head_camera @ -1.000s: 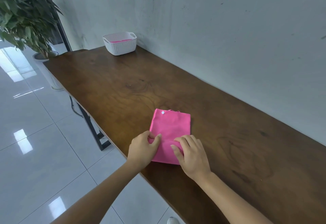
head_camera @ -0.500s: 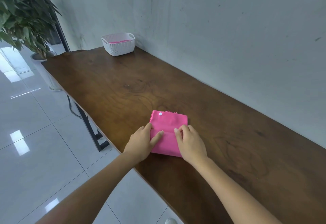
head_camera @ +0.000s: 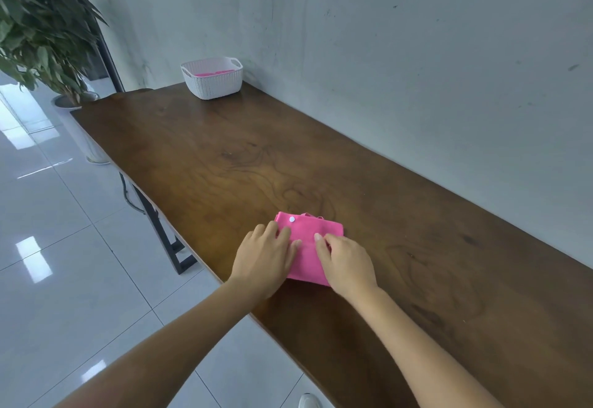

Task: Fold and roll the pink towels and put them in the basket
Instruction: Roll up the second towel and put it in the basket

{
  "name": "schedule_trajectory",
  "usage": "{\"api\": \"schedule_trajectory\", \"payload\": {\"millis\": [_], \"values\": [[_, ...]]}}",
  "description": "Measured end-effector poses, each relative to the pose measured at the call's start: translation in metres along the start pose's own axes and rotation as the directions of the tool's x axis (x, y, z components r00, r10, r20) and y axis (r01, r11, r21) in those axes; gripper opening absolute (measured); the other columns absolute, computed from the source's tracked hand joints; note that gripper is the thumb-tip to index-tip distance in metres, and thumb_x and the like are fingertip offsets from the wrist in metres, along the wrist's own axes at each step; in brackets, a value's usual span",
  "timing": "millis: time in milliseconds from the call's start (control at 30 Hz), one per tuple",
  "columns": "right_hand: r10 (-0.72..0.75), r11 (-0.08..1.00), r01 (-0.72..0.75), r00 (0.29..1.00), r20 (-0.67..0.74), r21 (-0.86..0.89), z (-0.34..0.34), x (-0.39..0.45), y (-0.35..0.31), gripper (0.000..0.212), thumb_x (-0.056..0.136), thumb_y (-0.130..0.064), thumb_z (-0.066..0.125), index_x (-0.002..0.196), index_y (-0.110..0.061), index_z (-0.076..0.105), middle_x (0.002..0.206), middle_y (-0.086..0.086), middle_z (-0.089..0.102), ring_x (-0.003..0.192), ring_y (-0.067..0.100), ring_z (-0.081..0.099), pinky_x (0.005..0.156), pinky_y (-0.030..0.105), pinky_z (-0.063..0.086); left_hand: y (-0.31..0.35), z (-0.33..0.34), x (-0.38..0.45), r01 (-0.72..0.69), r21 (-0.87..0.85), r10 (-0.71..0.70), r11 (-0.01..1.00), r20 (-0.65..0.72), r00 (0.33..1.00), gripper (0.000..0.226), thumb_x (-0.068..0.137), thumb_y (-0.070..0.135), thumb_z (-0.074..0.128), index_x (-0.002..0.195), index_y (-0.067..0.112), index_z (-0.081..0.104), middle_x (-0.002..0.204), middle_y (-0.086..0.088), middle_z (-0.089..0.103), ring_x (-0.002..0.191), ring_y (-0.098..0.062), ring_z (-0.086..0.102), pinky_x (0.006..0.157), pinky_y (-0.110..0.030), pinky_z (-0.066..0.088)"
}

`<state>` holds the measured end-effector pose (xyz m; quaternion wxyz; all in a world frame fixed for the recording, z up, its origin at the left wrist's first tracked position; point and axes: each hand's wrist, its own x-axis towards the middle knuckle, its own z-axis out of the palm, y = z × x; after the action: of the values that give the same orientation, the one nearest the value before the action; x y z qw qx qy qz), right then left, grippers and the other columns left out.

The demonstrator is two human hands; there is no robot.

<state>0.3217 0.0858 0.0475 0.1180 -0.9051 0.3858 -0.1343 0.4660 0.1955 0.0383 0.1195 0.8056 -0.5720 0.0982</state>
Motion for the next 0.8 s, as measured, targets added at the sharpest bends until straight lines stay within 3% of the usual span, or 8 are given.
{"api": "schedule_trajectory", "payload": {"millis": [100,200,267,367,433,567,700,800], "values": [[0.137,0.984,-0.159,0.966,0.221,0.082,-0.013,0.021,0.0,0.049,0.105,-0.034,0.032,0.063,-0.017,0.051,0.066,0.002,0.055,0.058,0.016,0.052,0.052,0.031,0.033,0.009,0.008,-0.007,-0.021,-0.003,0.021,1.0,-0.073,0.997,0.044,0.105,0.046,0.022,0.09,0.022,0.056,0.087,0.005,0.056,0.077,-0.018,0.05,0.074,-0.033,0.044],[0.182,0.971,-0.218,0.941,0.286,0.1,-0.016,0.022,-0.001,0.048,0.103,-0.032,0.032,0.064,-0.016,0.052,0.069,0.003,0.056,0.06,0.017,0.052,0.052,0.032,0.033,0.007,0.01,-0.001,-0.051,0.083,0.056,0.995,-0.062,0.996,0.042,0.104,0.041,0.027,0.082,0.022,0.057,0.074,0.004,0.057,0.064,-0.02,0.047,0.062,-0.035,0.041],[0.198,0.976,-0.209,0.968,0.155,0.055,-0.014,0.012,-0.003,0.045,0.105,-0.034,0.031,0.076,-0.016,0.06,0.078,0.001,0.06,0.068,0.018,0.054,0.058,0.031,0.035,0.005,0.009,0.007,-0.059,0.084,0.061,0.995,-0.023,0.998,0.042,0.103,0.039,0.029,0.073,0.022,0.054,0.064,0.004,0.057,0.056,-0.021,0.049,0.057,-0.037,0.043],[0.029,0.998,-0.021,0.987,-0.159,0.052,-0.001,-0.012,0.003,0.04,0.105,-0.035,0.029,0.093,-0.018,0.063,0.09,-0.006,0.058,0.084,0.013,0.055,0.065,0.027,0.04,0.006,0.0,0.015,-0.057,-0.013,0.058,0.998,0.087,0.995,0.047,0.101,0.038,0.024,0.069,0.021,0.053,0.061,0.0,0.059,0.053,-0.026,0.056,0.055,-0.04,0.049],[-0.082,0.994,0.096,0.968,-0.237,0.048,0.008,-0.029,0.01,0.04,0.106,-0.034,0.027,0.101,-0.02,0.064,0.096,-0.009,0.059,0.087,0.008,0.053,0.068,0.023,0.047,0.007,-0.003,0.022,-0.03,-0.087,0.046,0.996,0.19,0.981,0.051,0.104,0.036,0.021,0.078,0.016,0.06,0.073,-0.002,0.064,0.065,-0.027,0.061,0.063,-0.041,0.053],[-0.086,0.995,0.097,0.963,-0.255,0.033,0.015,-0.04,0.016,0.043,0.106,-0.036,0.028,0.095,-0.02,0.067,0.086,-0.009,0.062,0.079,0.005,0.053,0.066,0.023,0.049,0.011,-0.009,0.023,0.051,-0.163,0.015,0.985,0.381,0.925,0.059,0.106,0.041,0.018,0.079,0.013,0.062,0.075,-0.003,0.064,0.069,-0.023,0.059,0.07,-0.04,0.051],[-0.046,0.999,0.05,0.982,-0.184,0.017,0.007,-0.024,0.009,0.043,0.106,-0.032,0.032,0.084,-0.02,0.067,0.075,-0.008,0.063,0.07,0.005,0.053,0.064,0.022,0.045,0.015,-0.002,0.0,-0.083,-0.021,0.084,0.996,0.056,0.995,0.06,0.104,0.043,0.012,0.087,0.021,0.065,0.082,0.002,0.063,0.072,-0.019,0.056,0.068,-0.034,0.046],[0.081,0.996,-0.081,0.997,0.005,0.043,0.0,-0.01,0.001,0.045,0.106,-0.035,0.03,0.072,-0.023,0.057,0.07,-0.006,0.059,0.066,0.012,0.056,0.06,0.03,0.041,0.024,0.006,-0.019,-0.111,0.033,0.112,0.993,-0.018,0.994,0.05,0.107,0.044,0.02,0.104,0.02,0.064,0.097,0.002,0.064,0.087,-0.021,0.058,0.081,-0.037,0.047]]}}
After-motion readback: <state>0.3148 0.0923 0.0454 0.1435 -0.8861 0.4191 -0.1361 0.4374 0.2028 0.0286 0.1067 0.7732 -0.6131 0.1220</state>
